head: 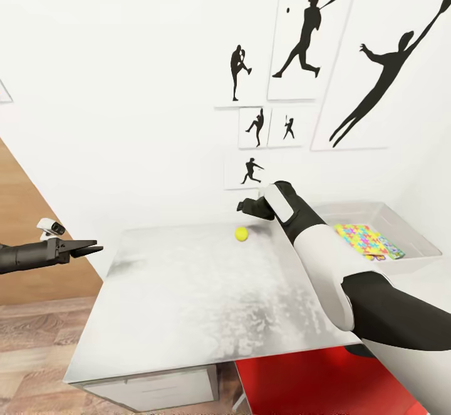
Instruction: Put all the toys in the child's room - the three board games (two on the bed and one on the table), the two jigsaw puzzles on the table, and the tennis ball on the table - inside the toy box on the table in the child's room.
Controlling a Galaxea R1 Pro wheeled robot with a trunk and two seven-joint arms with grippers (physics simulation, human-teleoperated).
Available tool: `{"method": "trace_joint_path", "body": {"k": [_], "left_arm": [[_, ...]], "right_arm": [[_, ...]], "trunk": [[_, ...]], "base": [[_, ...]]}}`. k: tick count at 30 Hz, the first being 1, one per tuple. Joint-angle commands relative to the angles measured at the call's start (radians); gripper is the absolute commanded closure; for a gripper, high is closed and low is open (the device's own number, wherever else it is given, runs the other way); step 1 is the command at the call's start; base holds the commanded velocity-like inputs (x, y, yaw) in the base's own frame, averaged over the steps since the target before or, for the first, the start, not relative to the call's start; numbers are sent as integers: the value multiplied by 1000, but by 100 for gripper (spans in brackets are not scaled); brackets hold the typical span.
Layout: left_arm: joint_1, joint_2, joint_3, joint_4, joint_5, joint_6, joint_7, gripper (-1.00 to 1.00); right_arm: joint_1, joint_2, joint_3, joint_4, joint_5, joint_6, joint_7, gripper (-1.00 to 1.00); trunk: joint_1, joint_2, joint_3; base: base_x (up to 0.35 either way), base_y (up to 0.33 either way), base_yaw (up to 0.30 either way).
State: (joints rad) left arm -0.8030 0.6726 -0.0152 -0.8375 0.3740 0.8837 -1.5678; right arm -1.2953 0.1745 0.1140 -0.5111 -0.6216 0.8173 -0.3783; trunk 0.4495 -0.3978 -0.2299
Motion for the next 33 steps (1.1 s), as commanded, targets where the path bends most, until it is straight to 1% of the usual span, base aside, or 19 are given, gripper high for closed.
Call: {"method": "trace_joint_path", "body": {"k": [1, 30, 33], "left_arm": [[-1, 1, -2, 0, 2, 11, -3, -100], [-1, 3, 0, 0, 2, 9, -3, -100], [-1, 4, 0, 0, 1, 9, -3, -100]], "right_arm": [[-1, 0, 3, -1, -9, 1, -10, -100], [-5, 0, 2, 5, -5, -24, -23, -100], [-5, 0, 4, 5, 3, -24, -23, -100]], "trunk": [[1, -2, -4], [1, -2, -52], [1, -2, -57]], "base": [[0, 0, 0], [0, 0, 0], [0, 0, 0]]}}
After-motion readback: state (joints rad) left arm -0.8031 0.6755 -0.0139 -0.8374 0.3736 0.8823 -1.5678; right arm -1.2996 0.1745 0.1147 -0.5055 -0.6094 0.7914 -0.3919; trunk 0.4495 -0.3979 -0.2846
